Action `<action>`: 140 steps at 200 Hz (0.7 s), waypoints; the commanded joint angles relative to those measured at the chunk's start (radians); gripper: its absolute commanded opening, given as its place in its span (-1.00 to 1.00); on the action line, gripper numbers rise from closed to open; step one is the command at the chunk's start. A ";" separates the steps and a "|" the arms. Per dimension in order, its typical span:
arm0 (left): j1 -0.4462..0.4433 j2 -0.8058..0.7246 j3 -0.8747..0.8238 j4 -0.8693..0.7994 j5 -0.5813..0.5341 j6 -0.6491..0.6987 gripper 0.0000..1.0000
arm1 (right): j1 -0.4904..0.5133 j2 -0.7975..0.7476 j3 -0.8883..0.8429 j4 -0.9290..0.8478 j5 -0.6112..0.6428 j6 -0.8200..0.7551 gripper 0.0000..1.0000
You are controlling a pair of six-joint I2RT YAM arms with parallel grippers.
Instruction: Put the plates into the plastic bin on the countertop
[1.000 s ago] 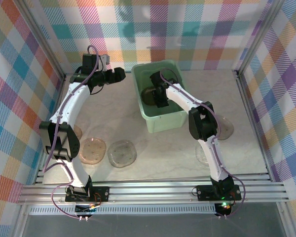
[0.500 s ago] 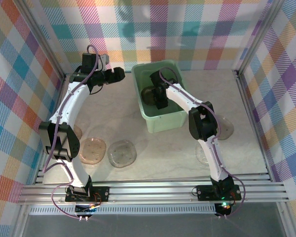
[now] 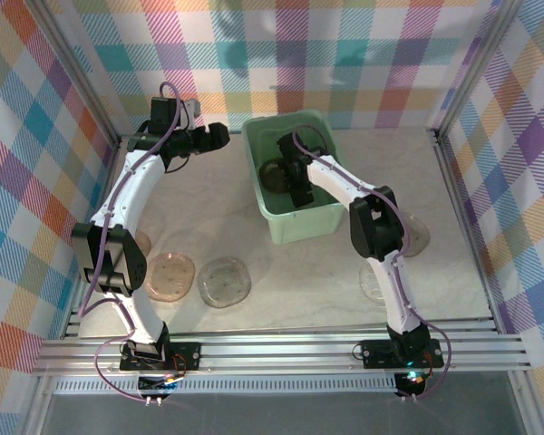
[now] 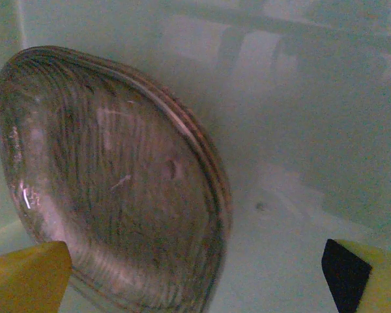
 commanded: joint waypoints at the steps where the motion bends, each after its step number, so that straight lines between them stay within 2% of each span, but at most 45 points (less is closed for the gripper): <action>1: 0.012 0.002 -0.003 0.015 0.008 -0.014 0.74 | 0.006 -0.088 -0.047 -0.006 0.015 -0.022 0.98; 62: 0.011 -0.010 -0.024 -0.011 -0.046 -0.039 0.73 | 0.005 -0.239 -0.167 0.130 0.130 -0.174 0.98; 96: 0.011 -0.051 -0.088 -0.002 -0.094 -0.078 0.73 | 0.009 -0.359 -0.308 0.356 0.181 -0.296 0.98; 140: 0.012 -0.145 -0.204 -0.029 -0.173 -0.126 0.72 | 0.016 -0.480 -0.457 0.607 0.119 -0.524 0.98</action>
